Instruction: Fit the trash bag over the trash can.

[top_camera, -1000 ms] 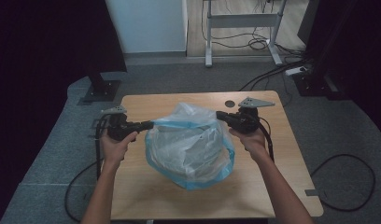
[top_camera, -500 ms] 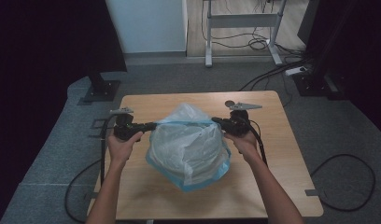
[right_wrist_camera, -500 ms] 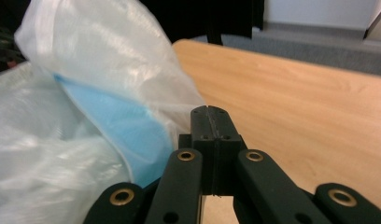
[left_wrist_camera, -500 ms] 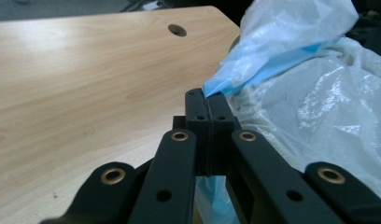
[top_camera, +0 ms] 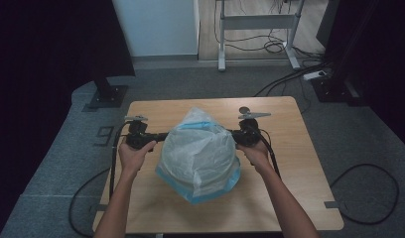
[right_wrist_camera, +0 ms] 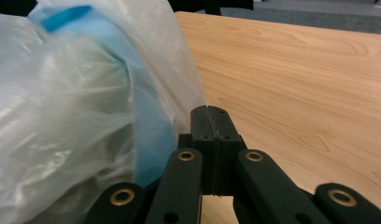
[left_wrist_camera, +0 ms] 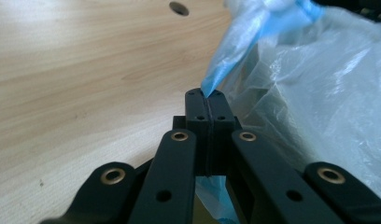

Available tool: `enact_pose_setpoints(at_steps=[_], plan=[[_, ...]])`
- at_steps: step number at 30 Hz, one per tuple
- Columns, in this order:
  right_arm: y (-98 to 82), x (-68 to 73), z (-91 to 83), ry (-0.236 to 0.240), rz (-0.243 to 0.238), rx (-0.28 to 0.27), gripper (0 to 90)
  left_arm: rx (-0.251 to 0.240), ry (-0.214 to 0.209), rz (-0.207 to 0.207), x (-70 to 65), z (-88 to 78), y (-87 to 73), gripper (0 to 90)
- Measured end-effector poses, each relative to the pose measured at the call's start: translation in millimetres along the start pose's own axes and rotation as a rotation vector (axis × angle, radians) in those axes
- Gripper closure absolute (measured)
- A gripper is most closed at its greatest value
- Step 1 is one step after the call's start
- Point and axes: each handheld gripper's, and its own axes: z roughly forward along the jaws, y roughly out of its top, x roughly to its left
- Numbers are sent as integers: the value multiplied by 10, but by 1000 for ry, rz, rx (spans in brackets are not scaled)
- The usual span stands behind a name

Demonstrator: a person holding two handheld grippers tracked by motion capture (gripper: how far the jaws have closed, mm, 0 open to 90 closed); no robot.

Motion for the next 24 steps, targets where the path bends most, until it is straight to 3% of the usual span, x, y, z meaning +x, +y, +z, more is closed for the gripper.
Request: enact_pose_setpoints(at_steps=[2, 3, 6, 11, 12, 14, 16, 19, 24], plan=[[-27, -19, 25, -30, -2, 31, 892, 36, 47, 11, -6, 33, -15, 900], [-53, -35, 37, -48, -7, 44, 892, 35, 51, 9, 3, 33, -33, 900], [-129, -117, -11, -28, 42, -1, 892, 14, 18, -16, 53, -7, -88, 900], [-196, -156, -82, -24, 49, -6, 882, 22, 6, 0, 27, -23, -127, 893], [-201, -144, -99, -31, 43, -18, 833, 14, 12, 9, 13, -40, -128, 877], [-198, -128, -151, -66, 45, -58, 695, -13, 45, 15, -5, -93, -129, 766], [-176, -143, -275, -60, 77, -142, 626, -51, 94, 26, -13, -167, -135, 594], [-146, -138, -408, -66, 75, -210, 559, -88, 143, 45, -13, -281, -146, 437], [-122, -60, -583, -42, 41, -245, 495, -143, 142, 86, -35, -472, -174, 357]])
